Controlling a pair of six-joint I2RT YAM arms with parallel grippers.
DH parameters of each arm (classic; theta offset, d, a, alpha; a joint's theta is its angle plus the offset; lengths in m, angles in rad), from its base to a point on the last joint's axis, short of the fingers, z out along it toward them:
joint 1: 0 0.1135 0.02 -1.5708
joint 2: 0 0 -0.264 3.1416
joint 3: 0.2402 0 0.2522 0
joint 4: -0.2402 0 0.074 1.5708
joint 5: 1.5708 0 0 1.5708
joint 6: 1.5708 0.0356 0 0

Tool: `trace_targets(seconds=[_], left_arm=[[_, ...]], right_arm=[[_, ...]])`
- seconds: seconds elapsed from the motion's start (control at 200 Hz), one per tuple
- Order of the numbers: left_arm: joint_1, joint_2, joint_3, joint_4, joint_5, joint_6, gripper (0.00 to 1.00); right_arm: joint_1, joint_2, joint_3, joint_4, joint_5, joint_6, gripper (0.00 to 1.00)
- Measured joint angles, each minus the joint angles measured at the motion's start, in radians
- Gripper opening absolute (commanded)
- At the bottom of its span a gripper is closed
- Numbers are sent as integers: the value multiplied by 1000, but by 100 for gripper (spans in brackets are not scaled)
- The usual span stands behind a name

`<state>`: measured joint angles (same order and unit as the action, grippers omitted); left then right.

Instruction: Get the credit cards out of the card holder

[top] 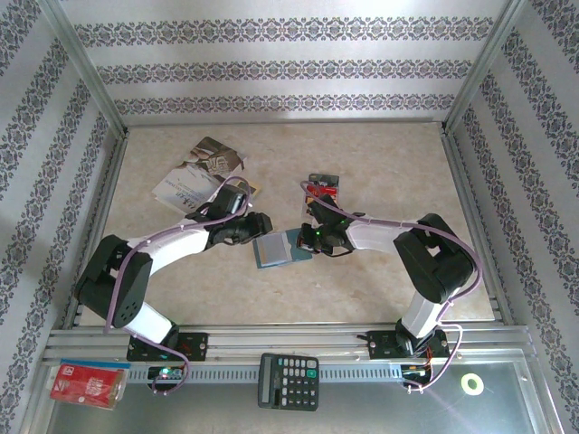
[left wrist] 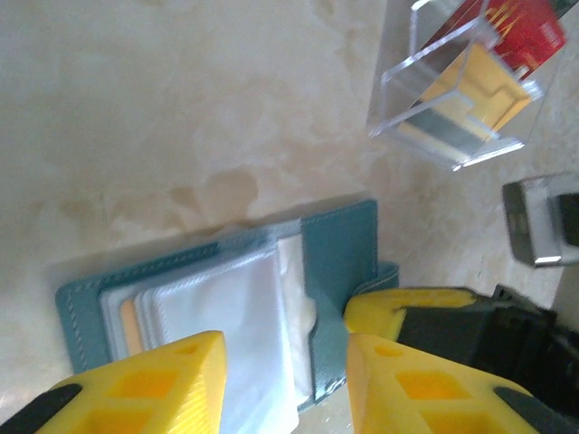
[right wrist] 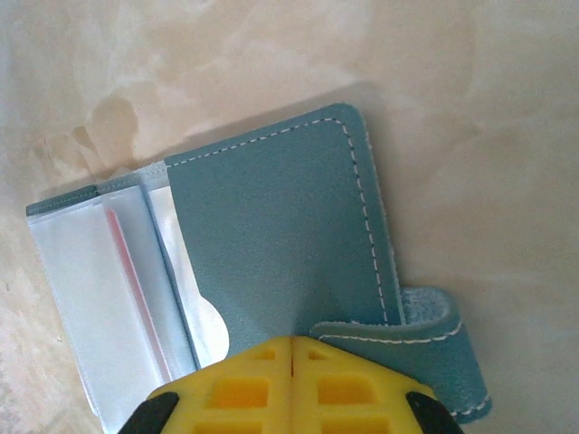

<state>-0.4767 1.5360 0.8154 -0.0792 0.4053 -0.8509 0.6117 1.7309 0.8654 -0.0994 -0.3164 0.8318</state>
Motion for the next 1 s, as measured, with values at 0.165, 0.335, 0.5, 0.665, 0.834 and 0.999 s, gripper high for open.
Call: trace_targets(seconds=[0.165, 0.335, 0.5, 0.665, 0.834, 0.999], left_arm=[[-6, 8, -23, -13, 13, -22, 38], [-8, 14, -23, -14, 12, -26, 38], [-8, 37, -31, -13, 12, -36, 38], [-8, 58, -37, -11, 12, -42, 32], [-8, 80, -37, 5, 21, -48, 28], [-8, 81, -37, 10, 32, -48, 23]], right_arm=[[0, 5, 3, 0, -2, 0, 7], [0, 5, 3, 0, -5, 0, 7], [0, 5, 4, 0, -6, 0, 7], [0, 6, 5, 0, -6, 0, 7], [0, 6, 5, 0, -6, -1, 7], [0, 6, 5, 0, -6, -1, 7]])
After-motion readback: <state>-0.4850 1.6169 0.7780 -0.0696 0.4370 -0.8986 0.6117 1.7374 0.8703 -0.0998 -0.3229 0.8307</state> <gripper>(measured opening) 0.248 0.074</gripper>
